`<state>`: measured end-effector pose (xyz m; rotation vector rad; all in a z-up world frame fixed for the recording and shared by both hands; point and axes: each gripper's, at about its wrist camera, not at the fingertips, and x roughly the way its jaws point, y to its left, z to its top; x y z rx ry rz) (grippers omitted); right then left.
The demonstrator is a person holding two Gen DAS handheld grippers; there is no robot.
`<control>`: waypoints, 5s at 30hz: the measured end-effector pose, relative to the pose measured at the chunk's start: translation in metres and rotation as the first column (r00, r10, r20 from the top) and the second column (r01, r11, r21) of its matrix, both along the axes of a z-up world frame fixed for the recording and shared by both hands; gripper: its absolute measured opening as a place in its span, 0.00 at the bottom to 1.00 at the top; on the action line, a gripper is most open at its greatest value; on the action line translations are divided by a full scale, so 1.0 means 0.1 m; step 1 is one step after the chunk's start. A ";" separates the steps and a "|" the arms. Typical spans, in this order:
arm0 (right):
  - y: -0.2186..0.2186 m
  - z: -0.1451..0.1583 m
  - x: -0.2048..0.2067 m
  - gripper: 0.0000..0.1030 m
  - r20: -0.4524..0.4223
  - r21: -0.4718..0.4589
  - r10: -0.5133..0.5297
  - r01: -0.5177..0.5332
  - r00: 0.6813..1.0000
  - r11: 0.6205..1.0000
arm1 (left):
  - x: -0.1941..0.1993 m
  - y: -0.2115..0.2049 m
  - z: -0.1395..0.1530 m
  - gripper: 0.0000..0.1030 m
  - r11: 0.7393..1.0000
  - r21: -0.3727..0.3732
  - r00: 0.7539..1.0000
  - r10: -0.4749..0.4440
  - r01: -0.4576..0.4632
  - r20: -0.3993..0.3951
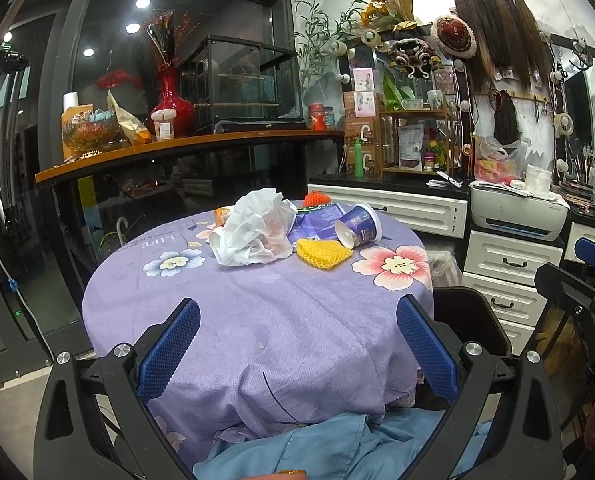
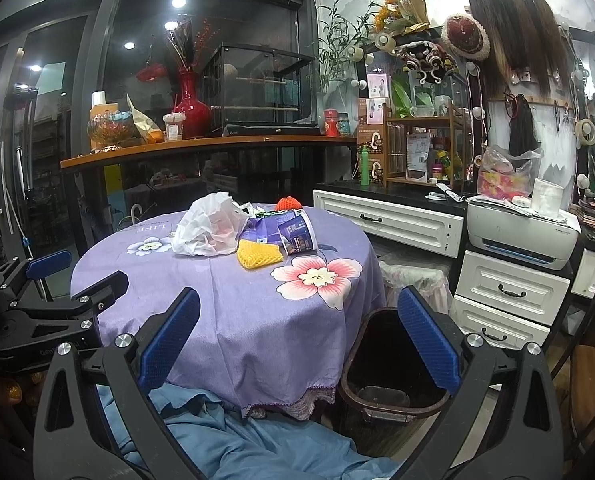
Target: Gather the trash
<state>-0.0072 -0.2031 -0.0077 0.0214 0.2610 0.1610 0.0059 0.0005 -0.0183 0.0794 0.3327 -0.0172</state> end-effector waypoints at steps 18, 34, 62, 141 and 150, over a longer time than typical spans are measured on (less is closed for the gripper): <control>-0.03 -0.35 0.72 0.95 -0.239 -0.025 0.075 -0.083 0.968 0.996 | 0.39 0.13 -0.36 0.95 0.997 -0.060 0.970 -0.070 0.057 -0.233; 0.08 -0.47 2.23 0.95 -0.333 -0.065 0.147 -0.179 0.931 0.982 | 1.11 0.19 -0.41 0.95 0.991 -0.092 0.936 -0.121 0.096 -0.330; 0.59 -0.43 4.15 0.60 -0.423 -0.152 0.186 -0.272 0.887 0.950 | 2.38 0.23 -0.27 0.88 0.995 0.047 0.927 -0.060 0.083 -0.372; -2.41 -0.64 2.06 0.56 -0.399 -0.032 -0.182 0.184 0.899 0.982 | 2.01 -2.47 -0.65 0.05 0.820 -0.061 0.730 -0.538 0.569 -0.422; -2.58 -0.97 2.00 0.56 -0.443 -0.021 -0.200 0.213 0.874 0.977 | 2.20 -2.93 -1.42 0.05 0.813 0.020 0.679 -0.471 0.582 -0.563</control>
